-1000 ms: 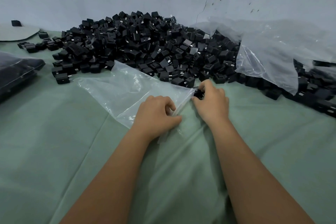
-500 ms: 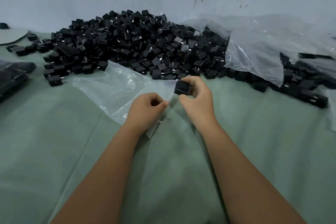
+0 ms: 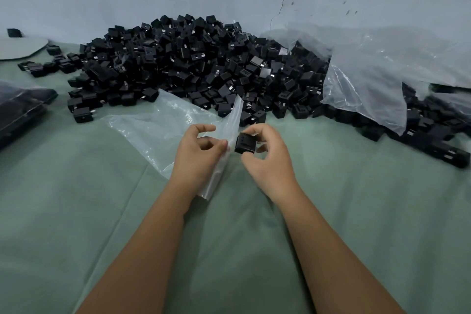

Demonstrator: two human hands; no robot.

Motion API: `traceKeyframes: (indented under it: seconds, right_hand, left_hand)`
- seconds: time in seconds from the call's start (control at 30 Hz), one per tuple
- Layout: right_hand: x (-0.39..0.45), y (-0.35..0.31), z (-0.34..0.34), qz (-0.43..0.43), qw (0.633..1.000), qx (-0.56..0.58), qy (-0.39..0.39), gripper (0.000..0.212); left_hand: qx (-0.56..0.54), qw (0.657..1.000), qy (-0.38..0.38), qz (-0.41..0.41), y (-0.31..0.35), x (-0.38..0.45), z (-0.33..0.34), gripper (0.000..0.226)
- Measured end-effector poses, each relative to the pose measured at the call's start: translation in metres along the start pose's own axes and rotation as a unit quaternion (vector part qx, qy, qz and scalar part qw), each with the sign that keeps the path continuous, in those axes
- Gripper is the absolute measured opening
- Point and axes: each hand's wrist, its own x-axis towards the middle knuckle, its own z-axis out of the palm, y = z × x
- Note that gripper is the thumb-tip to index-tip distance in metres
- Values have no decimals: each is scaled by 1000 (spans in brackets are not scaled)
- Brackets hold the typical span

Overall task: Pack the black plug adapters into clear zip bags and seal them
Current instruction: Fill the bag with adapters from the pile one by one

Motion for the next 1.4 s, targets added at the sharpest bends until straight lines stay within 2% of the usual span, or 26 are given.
traceKeyframes:
  seconds: [0.1, 0.23, 0.3, 0.43, 0.53, 0.67, 0.8, 0.87, 0.97, 1.03, 1.13, 1.23, 1.33, 1.4]
  right_hand:
    - [-1, 0, -1, -22, 999, 6, 31, 34]
    - [-2, -1, 3, -44, 999, -14, -21, 37]
    - [-1, 0, 4, -30, 998, -24, -46, 31]
    - [0, 5, 2, -20, 997, -60, -45, 21]
    - [0, 7, 1, 14, 991, -113, -63, 19]
    - [3, 10, 3, 64, 981, -174, -64, 14]
    - [4, 10, 8, 51, 971, -232, -41, 16]
    - [4, 8, 7, 67, 987, -148, 5, 16]
    - [7, 0, 2, 63, 991, 90, 78, 18]
    - [8, -2, 1, 29, 983, 165, 70, 21]
    - [6, 0, 6, 31, 993, 113, 25, 27]
    - [4, 6, 8, 26, 999, 46, 12, 35]
    - [5, 8, 4, 7, 998, 45, 48, 33]
    - [5, 8, 2, 5, 998, 50, 45, 31]
  left_hand:
    - [6, 1000, -12, 4, 4, -1, 1, 32]
    - [5, 1000, -16, 10, 8, -4, 4, 37]
    - [15, 1000, 1, 26, 9, -6, 3, 32]
    - [26, 996, 41, 75, 7, -5, -2, 20]
    - [-6, 997, 39, 73, 7, -4, -5, 13]
    - [-63, 994, 56, 72, 10, -3, -5, 23]
    - [-2, 985, 110, 129, 10, -8, 0, 36]
    - [36, 988, 86, 124, 8, -9, 4, 42]
    - [104, 992, 12, 72, 4, -10, 9, 46]
    - [168, 983, -25, 64, 0, -9, 10, 39]
    - [271, 957, -52, 86, -2, -9, 12, 32]
    - [231, 970, -29, 67, -1, -7, 12, 31]
    - [175, 982, 29, 56, 0, -6, 9, 32]
    - [188, 979, 43, 59, 1, -6, 8, 30]
